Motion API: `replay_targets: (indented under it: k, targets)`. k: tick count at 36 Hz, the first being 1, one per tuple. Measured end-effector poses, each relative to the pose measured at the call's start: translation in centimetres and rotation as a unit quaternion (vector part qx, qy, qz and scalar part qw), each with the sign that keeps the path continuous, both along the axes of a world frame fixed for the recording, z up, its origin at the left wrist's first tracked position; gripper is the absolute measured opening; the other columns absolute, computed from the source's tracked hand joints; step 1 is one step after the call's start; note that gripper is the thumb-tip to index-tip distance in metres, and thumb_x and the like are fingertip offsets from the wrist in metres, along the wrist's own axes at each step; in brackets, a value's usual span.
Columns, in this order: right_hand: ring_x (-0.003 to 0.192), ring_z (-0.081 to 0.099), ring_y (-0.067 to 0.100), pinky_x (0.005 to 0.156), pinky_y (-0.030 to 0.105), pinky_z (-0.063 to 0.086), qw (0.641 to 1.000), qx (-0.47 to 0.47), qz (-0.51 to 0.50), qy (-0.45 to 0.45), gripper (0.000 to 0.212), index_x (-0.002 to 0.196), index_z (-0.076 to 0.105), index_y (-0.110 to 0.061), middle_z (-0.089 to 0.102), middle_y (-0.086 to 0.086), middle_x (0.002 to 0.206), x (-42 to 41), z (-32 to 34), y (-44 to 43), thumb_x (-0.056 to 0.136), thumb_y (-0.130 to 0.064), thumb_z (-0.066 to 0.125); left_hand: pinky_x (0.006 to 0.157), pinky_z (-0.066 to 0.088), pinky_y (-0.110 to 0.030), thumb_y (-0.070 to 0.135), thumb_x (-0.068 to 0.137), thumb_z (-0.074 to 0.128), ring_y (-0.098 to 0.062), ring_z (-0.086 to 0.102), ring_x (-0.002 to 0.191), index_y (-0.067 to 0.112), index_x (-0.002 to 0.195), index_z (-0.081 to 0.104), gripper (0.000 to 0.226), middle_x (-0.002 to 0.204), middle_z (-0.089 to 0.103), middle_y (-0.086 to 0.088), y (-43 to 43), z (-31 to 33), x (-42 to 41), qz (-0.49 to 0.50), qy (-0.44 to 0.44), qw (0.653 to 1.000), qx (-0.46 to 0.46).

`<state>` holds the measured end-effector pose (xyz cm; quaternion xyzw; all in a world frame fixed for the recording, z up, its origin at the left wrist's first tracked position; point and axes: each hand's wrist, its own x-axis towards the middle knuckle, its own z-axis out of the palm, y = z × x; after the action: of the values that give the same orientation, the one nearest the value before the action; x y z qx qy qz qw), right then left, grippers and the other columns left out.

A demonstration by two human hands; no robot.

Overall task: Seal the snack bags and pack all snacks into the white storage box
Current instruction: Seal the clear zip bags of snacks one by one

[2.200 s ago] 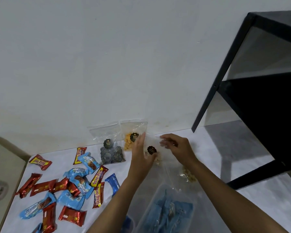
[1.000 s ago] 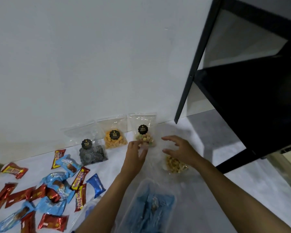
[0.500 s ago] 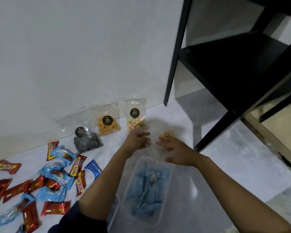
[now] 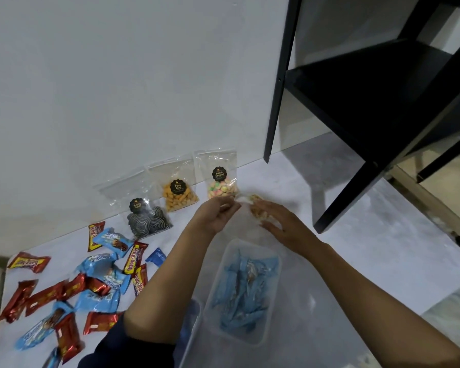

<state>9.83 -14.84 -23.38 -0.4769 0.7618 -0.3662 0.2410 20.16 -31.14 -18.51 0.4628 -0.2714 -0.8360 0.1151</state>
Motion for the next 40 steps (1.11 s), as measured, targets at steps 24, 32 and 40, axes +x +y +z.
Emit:
replay_targets:
  k: [24, 32, 40]
  targets:
    - [0.089, 0.063, 0.027, 0.083, 0.042, 0.048, 0.973, -0.124, -0.133, -0.144, 0.017, 0.1, 0.057, -0.01, 0.066, 0.007, 0.09, 5.6, 0.9, -8.5, 0.099, -0.012, 0.04, 0.076, 0.045, -0.025, 0.029, 0.093, 0.053, -0.004, 0.055, 0.079, 0.025, 0.084, 0.062, 0.014, 0.08, 0.06, 0.009, -0.3, 0.1, 7.8, -0.04, -0.085, 0.845, -0.526]
    - [0.1, 0.062, 0.011, 0.093, 0.028, 0.047, 0.972, -0.106, -0.09, -0.19, 0.021, 0.107, 0.059, -0.017, 0.065, 0.001, 0.105, 5.0, 2.6, -8.4, 0.096, -0.006, 0.045, 0.076, 0.052, -0.015, 0.01, 0.086, 0.063, -0.003, 0.063, 0.081, 0.011, 0.105, 0.067, 0.02, 0.094, 0.069, -0.003, -2.5, -0.7, 8.8, 0.007, -0.063, 0.874, -0.483]
    - [0.08, 0.063, -0.008, 0.077, 0.008, 0.047, 0.985, -0.106, -0.061, -0.12, 0.004, 0.088, 0.064, -0.006, 0.068, -0.001, 0.084, 3.3, 3.8, -8.4, 0.088, -0.005, 0.06, 0.069, 0.05, -0.01, 0.004, 0.083, 0.065, 0.007, 0.062, 0.071, -0.001, 0.096, 0.069, 0.015, 0.082, 0.068, 0.001, -3.5, -1.2, 8.5, 0.018, -0.06, 0.867, -0.495]
